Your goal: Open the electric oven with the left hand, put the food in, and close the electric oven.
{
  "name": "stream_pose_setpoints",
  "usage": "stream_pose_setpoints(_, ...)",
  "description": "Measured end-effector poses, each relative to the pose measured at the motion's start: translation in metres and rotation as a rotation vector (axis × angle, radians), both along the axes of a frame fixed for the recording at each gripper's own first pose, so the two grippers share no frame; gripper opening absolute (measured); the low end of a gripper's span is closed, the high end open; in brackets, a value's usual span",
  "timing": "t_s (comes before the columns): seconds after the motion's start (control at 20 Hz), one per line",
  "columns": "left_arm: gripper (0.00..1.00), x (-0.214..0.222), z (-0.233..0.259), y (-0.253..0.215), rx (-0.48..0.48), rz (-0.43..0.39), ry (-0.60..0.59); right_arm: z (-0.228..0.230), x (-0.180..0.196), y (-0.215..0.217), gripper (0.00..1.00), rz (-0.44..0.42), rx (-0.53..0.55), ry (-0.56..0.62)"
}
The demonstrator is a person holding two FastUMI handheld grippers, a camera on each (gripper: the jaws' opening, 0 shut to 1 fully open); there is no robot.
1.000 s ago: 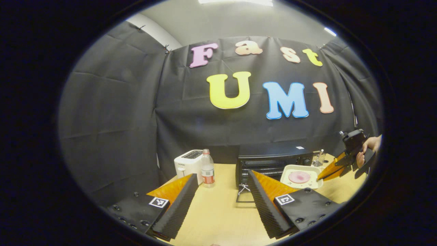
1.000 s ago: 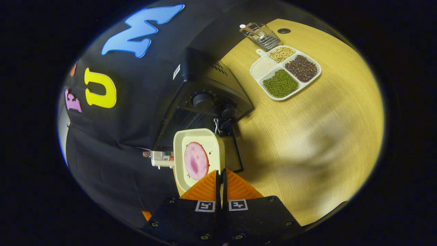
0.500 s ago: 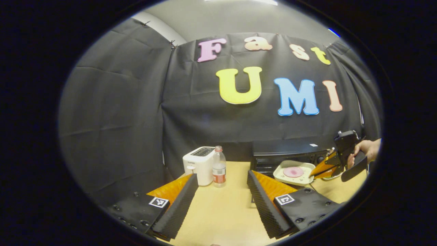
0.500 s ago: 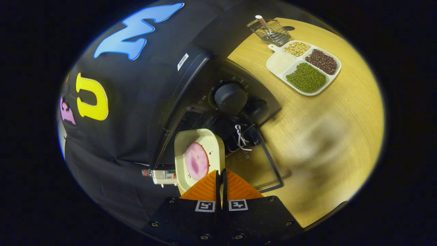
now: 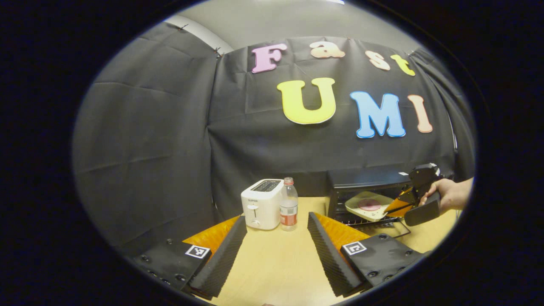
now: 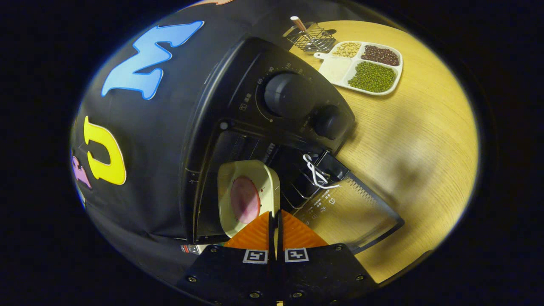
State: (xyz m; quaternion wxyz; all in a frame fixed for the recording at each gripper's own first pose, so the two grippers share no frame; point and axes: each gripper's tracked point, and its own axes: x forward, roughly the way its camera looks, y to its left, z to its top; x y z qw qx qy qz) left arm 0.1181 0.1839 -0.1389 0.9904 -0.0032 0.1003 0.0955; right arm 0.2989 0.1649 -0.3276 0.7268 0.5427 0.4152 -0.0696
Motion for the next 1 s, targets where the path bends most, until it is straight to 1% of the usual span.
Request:
stream_pose_setpoints(0.1,1.0,-0.002,-0.001,0.005,0.002,0.005,0.006,-0.004,0.006,0.001,0.01,-0.064,0.005,0.006)
stream_pose_setpoints(0.2,1.0,-0.005,-0.004,0.008,0.005,0.008,0.016,-0.003,0.015,0.005,0.01,-0.125,0.028,0.006)
stream_pose_setpoints(0.25,0.97,-0.005,-0.004,0.009,0.007,0.007,0.019,-0.003,0.018,0.008,0.01,-0.149,0.04,0.007)
stream_pose_setpoints(0.45,0.97,-0.008,-0.006,0.011,0.016,0.008,0.026,-0.003,0.027,0.016,0.01,-0.231,0.055,0.013)
stream_pose_setpoints(0.55,0.97,-0.008,-0.007,0.01,0.012,0.008,0.027,-0.004,0.03,0.017,0.01,-0.26,0.063,0.007)
stream_pose_setpoints(0.65,0.98,-0.009,-0.004,0.007,0.013,0.005,0.026,0.0,0.03,0.018,0.05,-0.261,0.085,-0.01)
stream_pose_setpoints(0.7,1.0,-0.009,-0.004,0.006,0.013,0.001,0.024,0.004,0.031,0.019,0.12,-0.259,0.095,-0.023)
stream_pose_setpoints(0.75,0.98,-0.009,-0.004,0.003,0.013,-0.003,0.023,0.009,0.031,0.02,0.17,-0.253,0.108,-0.038)
stream_pose_setpoints(0.8,0.97,-0.008,-0.004,0.002,0.012,-0.007,0.022,0.012,0.029,0.022,0.39,-0.246,0.112,-0.048)
stream_pose_setpoints(0.85,1.0,-0.008,-0.004,-0.002,0.009,-0.012,0.02,0.015,0.027,0.021,0.52,-0.234,0.115,-0.06)
stream_pose_setpoints(0.9,1.0,-0.008,-0.003,-0.006,0.005,-0.018,0.018,0.017,0.021,0.024,0.69,-0.217,0.115,-0.06)
stream_pose_setpoints(0.95,1.0,-0.006,-0.001,-0.009,0.003,-0.024,0.014,0.021,0.015,0.022,0.8,-0.203,0.121,-0.068)
stream_pose_setpoints(1.0,0.95,-0.005,0.003,-0.014,0.002,-0.033,0.007,0.026,0.01,0.02,0.91,-0.191,0.13,-0.076)
